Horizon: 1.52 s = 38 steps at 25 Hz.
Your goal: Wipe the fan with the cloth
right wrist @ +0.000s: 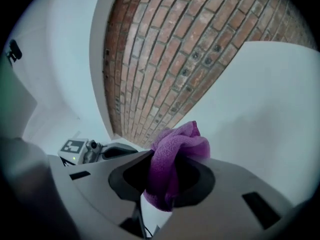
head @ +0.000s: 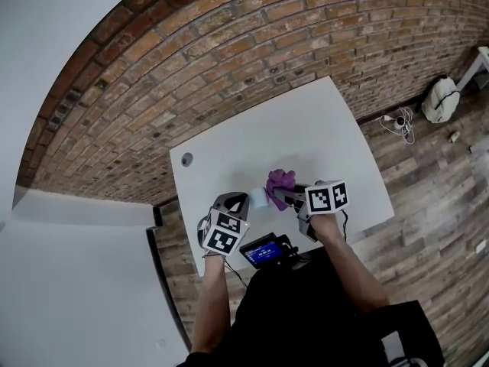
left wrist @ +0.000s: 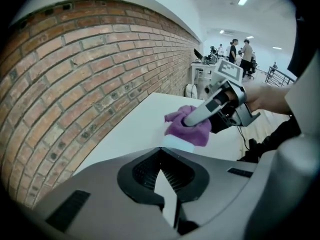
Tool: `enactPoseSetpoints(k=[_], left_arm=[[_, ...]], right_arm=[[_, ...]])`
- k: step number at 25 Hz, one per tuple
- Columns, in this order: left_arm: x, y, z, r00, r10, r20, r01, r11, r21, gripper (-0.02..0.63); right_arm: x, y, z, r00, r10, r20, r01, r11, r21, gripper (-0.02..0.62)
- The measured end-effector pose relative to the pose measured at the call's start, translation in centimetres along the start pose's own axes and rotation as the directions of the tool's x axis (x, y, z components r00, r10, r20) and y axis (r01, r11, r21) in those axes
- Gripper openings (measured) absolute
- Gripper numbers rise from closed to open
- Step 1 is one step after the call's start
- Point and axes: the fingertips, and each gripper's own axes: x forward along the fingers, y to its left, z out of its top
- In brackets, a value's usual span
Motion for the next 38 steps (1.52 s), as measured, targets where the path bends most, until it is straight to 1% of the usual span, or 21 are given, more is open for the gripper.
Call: enactPoseSetpoints(k=[2, 3, 4, 6, 7, 9, 11, 12, 14, 16, 18, 20, 22, 23, 25, 27, 29, 30, 33, 36, 38], left_arm=[[-0.2, -1.5, 0.3, 0.999, -0.034, -0.025, 0.035, 0.997, 0.062, 0.002], [-0.1, -2.0, 0.2, 0.998, -0.041, -0.043, 0.045, 0.995, 0.089, 0.002], [0.0, -2.3, 0.1, 0.998, -0.04, -0.057, 0.046, 0.993, 0.107, 0.002], [0.1, -2.5, 0.0, 0.997, -0.038, -0.069, 0.046, 0.992, 0.119, 0.001], [0.2, -2.5, 0.0, 0.997, -0.042, -0.071, 0.05, 0.992, 0.117, 0.002], [0.2, -2.6, 0.0, 0.996, -0.049, -0.072, 0.057, 0.993, 0.107, 0.0], [0.3, -2.4, 0.0, 0.996, -0.049, -0.073, 0.056, 0.993, 0.101, 0.0], [0.2, -2.3, 0.0, 0.996, -0.046, -0.074, 0.054, 0.994, 0.1, 0.0], [0.2, -2.2, -0.1, 0.996, -0.041, -0.076, 0.049, 0.994, 0.095, 0.0], [0.1, -2.4, -0.2, 0.997, -0.039, -0.071, 0.046, 0.995, 0.091, 0.0], [0.0, -2.4, -0.1, 0.997, -0.035, -0.07, 0.042, 0.995, 0.096, 0.0], [0.0, -2.4, 0.0, 0.997, -0.03, -0.076, 0.038, 0.994, 0.107, 0.0], [0.1, -2.4, -0.1, 0.996, -0.028, -0.086, 0.038, 0.993, 0.115, 0.0], [0.1, -2.5, -0.1, 0.996, -0.027, -0.088, 0.038, 0.993, 0.116, 0.0], [0.1, -2.5, -0.1, 0.996, -0.025, -0.086, 0.035, 0.993, 0.115, 0.0], [0.2, -2.5, 0.0, 0.997, -0.024, -0.08, 0.033, 0.993, 0.113, 0.0], [0.2, -2.4, 0.0, 0.996, -0.021, -0.082, 0.031, 0.993, 0.116, 0.0], [0.3, -2.4, 0.0, 0.997, -0.019, -0.081, 0.029, 0.992, 0.119, 0.0], [0.2, -2.4, 0.0, 0.997, -0.015, -0.077, 0.025, 0.993, 0.12, 0.0], [0.2, -2.4, -0.1, 0.997, -0.015, -0.082, 0.024, 0.993, 0.115, 0.0], [0.2, -2.4, -0.2, 0.997, -0.014, -0.076, 0.022, 0.993, 0.112, 0.0]], right_arm=[[0.0, 3.2, 2.1, 0.996, 0.083, 0.033, -0.082, 0.995, -0.054, 0.094], [0.5, 5.1, 2.6, 0.991, 0.131, 0.021, -0.128, 0.987, -0.092, 0.094], [1.3, 6.6, 2.6, 0.986, 0.164, -0.01, -0.164, 0.978, -0.13, 0.094], [3.3, 7.8, 1.5, 0.982, 0.166, -0.094, -0.182, 0.965, -0.19, 0.094], [4.0, 7.5, 0.7, 0.982, 0.145, -0.121, -0.169, 0.963, -0.212, 0.094], [4.1, 6.5, 0.1, 0.987, 0.121, -0.108, -0.142, 0.965, -0.22, 0.094], [3.3, 4.9, 0.3, 0.994, 0.102, -0.047, -0.109, 0.976, -0.187, 0.094], [2.8, 3.6, 0.3, 0.997, 0.072, -0.026, -0.075, 0.983, -0.165, 0.094], [2.0, 0.1, -0.2, 1.0, -0.015, -0.021, 0.013, 0.994, -0.106, 0.094], [1.0, -1.8, -0.4, 0.998, -0.058, -0.014, 0.057, 0.997, -0.05, 0.094], [0.2, -0.2, 0.8, 0.999, -0.011, 0.036, 0.012, 0.999, -0.044, 0.094], [0.4, 3.5, 2.0, 0.993, 0.098, 0.067, -0.092, 0.992, -0.09, 0.094], [1.4, 6.7, 1.9, 0.983, 0.18, 0.038, -0.172, 0.973, -0.153, 0.094], [2.0, 7.4, 1.3, 0.982, 0.189, 0.011, -0.184, 0.966, -0.182, 0.094], [2.8, 6.7, 0.2, 0.986, 0.165, -0.016, -0.165, 0.965, -0.202, 0.094], [2.5, 4.6, -0.1, 0.99, 0.139, 0.029, -0.133, 0.978, -0.158, 0.094], [1.9, 1.6, -0.5, 0.995, 0.081, 0.065, -0.074, 0.991, -0.107, 0.094], [1.8, 0.1, -1.1, 0.996, 0.062, 0.066, -0.057, 0.995, -0.076, 0.094], [2.2, -2.5, -3.4, 0.997, 0.07, 0.037, -0.071, 0.997, 0.026, 0.094], [2.2, -5.0, -5.7, 0.998, -0.03, -0.047, 0.031, 0.999, 0.029, 0.094], [1.4, -5.2, -4.7, 0.999, -0.042, 0.004, 0.042, 0.996, 0.082, 0.094]])
